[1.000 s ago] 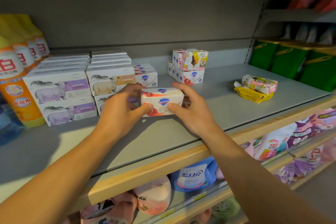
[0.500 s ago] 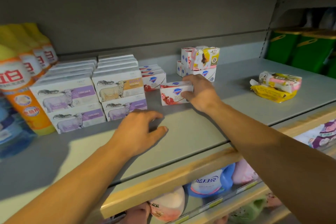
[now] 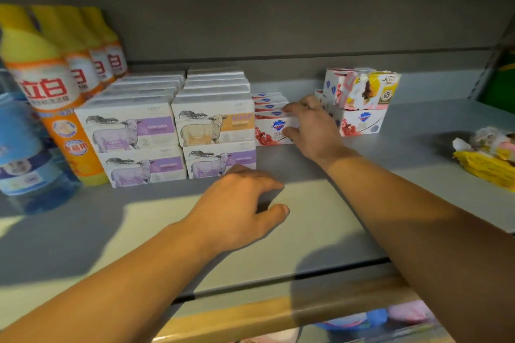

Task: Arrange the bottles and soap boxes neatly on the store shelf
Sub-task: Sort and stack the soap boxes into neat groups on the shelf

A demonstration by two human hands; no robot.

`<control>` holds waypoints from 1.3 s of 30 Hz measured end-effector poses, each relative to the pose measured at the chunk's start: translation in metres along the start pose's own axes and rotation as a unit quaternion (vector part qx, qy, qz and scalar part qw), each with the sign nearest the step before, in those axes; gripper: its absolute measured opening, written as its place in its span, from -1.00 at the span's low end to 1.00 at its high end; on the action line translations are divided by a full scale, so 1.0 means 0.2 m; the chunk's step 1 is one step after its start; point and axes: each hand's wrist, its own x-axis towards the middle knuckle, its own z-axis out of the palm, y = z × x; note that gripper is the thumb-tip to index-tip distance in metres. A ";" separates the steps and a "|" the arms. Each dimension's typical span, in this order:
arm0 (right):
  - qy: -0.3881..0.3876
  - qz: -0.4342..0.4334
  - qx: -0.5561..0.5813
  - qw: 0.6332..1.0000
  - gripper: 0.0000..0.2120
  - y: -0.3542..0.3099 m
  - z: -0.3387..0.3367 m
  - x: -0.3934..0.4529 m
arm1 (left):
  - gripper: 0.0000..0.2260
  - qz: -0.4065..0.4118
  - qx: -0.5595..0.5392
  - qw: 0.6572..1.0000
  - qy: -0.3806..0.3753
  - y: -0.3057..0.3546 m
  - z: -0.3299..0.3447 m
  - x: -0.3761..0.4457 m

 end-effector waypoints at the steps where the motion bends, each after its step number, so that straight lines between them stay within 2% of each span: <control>1: 0.004 -0.002 0.005 1.000 -0.55 0.00 0.01 0.01 | -0.55 -0.003 -0.002 1.000 0.000 0.00 0.00 0.00; 7: 0.028 -0.006 0.045 0.999 -0.54 0.00 0.05 0.01 | -0.56 -0.011 -0.011 1.000 0.000 0.00 0.00 0.01; 18: 0.018 0.008 0.056 0.998 -0.48 -0.01 0.05 -0.01 | -0.64 -0.015 -0.017 1.000 0.006 0.01 0.00 0.02; 22: -0.001 0.042 0.124 0.991 -0.36 -0.01 0.00 -0.02 | -0.63 -0.018 -0.023 1.000 0.001 0.00 -0.01 0.02; 24: 0.004 0.064 0.135 0.989 -0.39 0.00 -0.05 -0.03 | -0.64 -0.022 -0.028 0.999 -0.001 0.00 -0.01 0.02; 30: 0.142 0.086 0.118 0.979 -0.64 0.09 -0.31 -0.06 | -0.72 -0.075 -0.094 0.993 0.018 0.01 -0.05 0.01; 34: 0.209 0.166 0.098 0.959 -0.58 0.24 -0.45 -0.04 | -0.81 -0.110 -0.147 0.981 0.065 0.00 -0.05 0.02; 36: 0.179 0.189 0.086 0.962 -0.49 0.31 -0.47 -0.03 | -0.85 -0.122 -0.170 0.975 0.078 0.00 -0.05 0.03; 39: 0.090 0.188 0.021 0.978 -0.36 0.41 -0.47 0.03 | -0.87 -0.130 -0.194 0.968 0.087 -0.02 -0.04 0.05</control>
